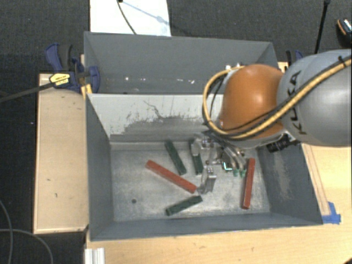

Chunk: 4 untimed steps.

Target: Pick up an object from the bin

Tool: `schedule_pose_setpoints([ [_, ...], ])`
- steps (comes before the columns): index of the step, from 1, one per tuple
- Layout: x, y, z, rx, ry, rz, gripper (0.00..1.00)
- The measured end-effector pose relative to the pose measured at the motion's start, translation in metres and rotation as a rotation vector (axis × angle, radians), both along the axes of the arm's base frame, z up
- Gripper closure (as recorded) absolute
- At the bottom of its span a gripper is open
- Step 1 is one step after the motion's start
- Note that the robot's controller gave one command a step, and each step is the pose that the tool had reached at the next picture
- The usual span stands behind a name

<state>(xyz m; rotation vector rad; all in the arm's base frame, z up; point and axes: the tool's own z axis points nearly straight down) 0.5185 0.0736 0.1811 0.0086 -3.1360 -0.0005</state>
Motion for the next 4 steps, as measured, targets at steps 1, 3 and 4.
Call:
schedule_pose_setpoints([
  [1, -0.0375, -0.002, -0.1137, 0.001, -0.006, 0.007, 0.0],
  [3, -0.0355, -0.0019, -0.1102, 0.001, -0.01, 0.003, 0.0],
  [4, -0.0363, -0.002, -0.1106, 0.001, -0.009, 0.002, 1.0],
])
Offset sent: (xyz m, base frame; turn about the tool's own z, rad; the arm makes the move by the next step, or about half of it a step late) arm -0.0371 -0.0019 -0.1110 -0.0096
